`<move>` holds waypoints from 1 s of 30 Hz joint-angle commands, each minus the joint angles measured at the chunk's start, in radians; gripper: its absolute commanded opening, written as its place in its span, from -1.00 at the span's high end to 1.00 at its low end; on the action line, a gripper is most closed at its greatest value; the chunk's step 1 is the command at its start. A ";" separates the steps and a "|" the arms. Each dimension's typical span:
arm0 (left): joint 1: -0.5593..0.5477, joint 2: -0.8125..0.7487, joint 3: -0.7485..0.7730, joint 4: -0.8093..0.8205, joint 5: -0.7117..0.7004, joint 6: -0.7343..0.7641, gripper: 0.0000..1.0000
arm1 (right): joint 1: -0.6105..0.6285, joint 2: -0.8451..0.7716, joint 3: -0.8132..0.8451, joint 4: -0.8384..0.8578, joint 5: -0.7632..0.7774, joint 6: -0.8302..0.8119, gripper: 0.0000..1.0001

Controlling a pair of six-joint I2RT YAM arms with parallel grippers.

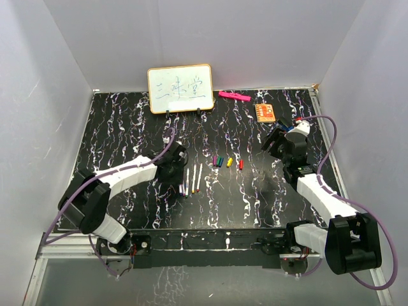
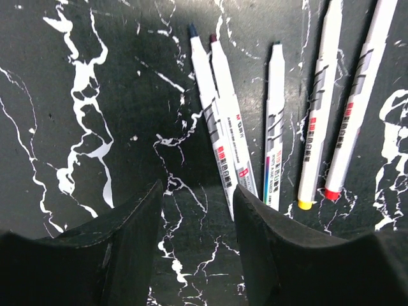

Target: Insert the pens into the pen caps

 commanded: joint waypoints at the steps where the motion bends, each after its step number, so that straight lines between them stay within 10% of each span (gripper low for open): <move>1: -0.013 0.009 0.057 -0.031 -0.011 -0.013 0.06 | -0.004 -0.027 0.034 0.016 0.047 0.000 -0.28; 30: -0.026 0.115 0.096 -0.029 -0.090 -0.068 0.05 | -0.005 0.002 0.035 0.003 0.045 0.005 -0.29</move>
